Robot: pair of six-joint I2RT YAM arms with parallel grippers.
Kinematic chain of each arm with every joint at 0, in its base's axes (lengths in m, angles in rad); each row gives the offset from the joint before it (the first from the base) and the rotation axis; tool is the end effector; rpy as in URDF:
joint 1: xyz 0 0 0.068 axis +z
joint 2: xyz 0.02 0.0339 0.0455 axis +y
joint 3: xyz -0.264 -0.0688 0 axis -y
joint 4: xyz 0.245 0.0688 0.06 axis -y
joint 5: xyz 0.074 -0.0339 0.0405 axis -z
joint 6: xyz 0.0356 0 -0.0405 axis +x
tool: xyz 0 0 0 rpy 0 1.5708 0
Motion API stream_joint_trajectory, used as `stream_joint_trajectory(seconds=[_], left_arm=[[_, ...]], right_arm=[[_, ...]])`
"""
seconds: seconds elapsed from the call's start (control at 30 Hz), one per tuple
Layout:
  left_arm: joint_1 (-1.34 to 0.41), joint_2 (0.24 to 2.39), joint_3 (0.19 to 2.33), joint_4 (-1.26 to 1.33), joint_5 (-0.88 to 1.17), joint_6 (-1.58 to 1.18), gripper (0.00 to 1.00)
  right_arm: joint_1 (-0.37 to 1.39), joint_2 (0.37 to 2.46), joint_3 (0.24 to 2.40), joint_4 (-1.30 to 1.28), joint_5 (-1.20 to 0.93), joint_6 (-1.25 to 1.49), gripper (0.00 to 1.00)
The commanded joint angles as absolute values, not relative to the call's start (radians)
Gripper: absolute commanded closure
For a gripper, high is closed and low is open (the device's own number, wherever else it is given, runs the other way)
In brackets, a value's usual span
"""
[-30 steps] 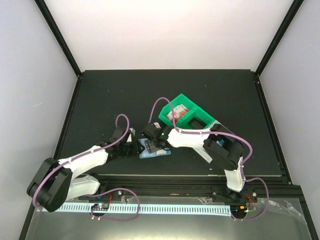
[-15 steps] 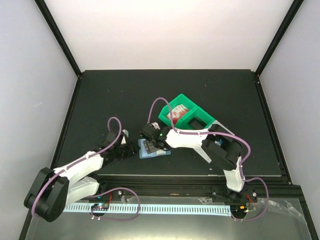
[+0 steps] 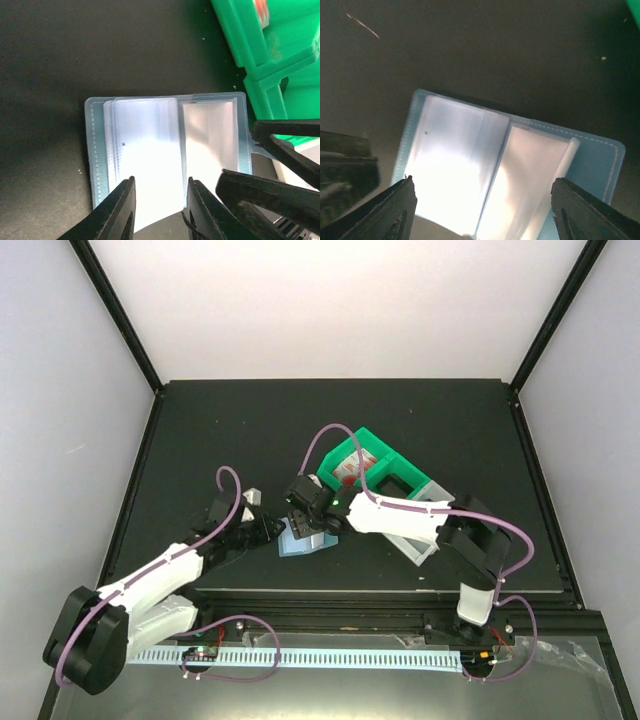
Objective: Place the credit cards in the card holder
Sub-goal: Open the card holder at the center of the board.
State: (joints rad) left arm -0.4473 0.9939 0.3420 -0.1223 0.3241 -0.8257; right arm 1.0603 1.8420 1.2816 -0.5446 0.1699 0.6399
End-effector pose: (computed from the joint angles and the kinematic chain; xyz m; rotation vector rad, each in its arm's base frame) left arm 0.1612 -0.0899 0.1585 -0.3033 2.5043 -0.9603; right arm 0.1905 0.3279 0.1910 -0.5082 2.6423 0.3283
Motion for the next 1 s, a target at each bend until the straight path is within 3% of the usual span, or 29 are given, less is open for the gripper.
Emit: stream_joint_trajectory(seconds=[0.0, 0.4, 0.57, 0.8, 0.97], left_arm=[[-0.472, 0.976, 0.407, -0.140, 0.310, -0.817, 0.70], [-0.604, 1.179, 0.498, -0.074, 0.304, -0.798, 0.70], [-0.685, 1.301, 0.592, -0.185, 0.138, -0.817, 0.59], [-0.783, 1.444, 0.706, -0.294, 0.004, -0.814, 0.55], [-0.836, 1.517, 0.773, -0.398, -0.122, -0.791, 0.53]], right_arm=[[1.040, 1.765, 1.256, -0.509, 0.144, 0.678, 0.26], [1.012, 1.712, 1.176, -0.479, 0.110, 0.684, 0.39], [0.979, 1.576, 1.112, -0.444, 0.133, 0.703, 0.39], [0.855, 1.369, 0.998, -0.474, 0.136, 0.640, 0.35], [0.728, 1.335, 0.989, -0.552, 0.128, 0.433, 0.31]])
